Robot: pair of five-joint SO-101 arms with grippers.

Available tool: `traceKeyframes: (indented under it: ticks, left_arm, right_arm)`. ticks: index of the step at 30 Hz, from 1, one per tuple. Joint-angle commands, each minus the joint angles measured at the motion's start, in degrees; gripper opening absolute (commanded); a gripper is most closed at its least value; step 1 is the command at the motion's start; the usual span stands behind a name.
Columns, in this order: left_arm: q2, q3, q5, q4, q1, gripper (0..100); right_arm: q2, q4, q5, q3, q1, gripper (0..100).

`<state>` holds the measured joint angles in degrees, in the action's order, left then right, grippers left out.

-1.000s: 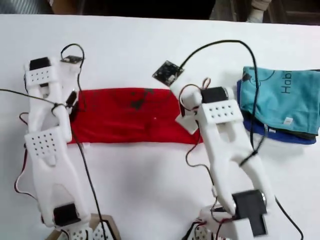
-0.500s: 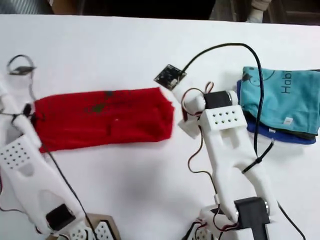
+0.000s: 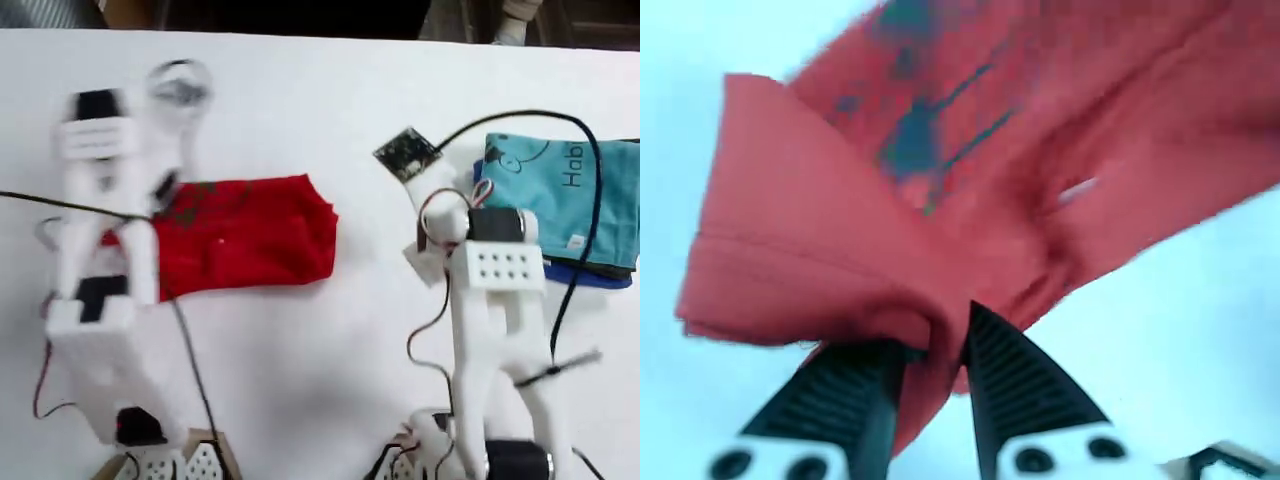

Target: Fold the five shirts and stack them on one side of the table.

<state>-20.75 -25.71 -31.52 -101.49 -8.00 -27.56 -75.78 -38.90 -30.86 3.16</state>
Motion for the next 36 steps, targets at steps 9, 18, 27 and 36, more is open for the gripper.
traceKeyframes:
  ticks: [9,18,27,36]
  left_arm:
    - [1.8,0.2,4.4,4.4,24.3,2]
    - [-2.6,0.0,6.1,6.5,23.2,10]
    - [0.9,-18.7,6.0,-0.6,8.4,24]
    - [-1.4,-9.9,-2.5,-0.2,-20.7,2]
  right_arm:
    - [-21.3,-2.5,0.0,-9.5,-10.6,2.2]
    - [-28.2,-2.2,-0.1,-16.7,-10.6,2.2]
    - [-28.1,-2.2,0.4,-19.4,-2.7,2.2]
    - [-12.3,3.7,5.2,-13.5,8.4,2.2]
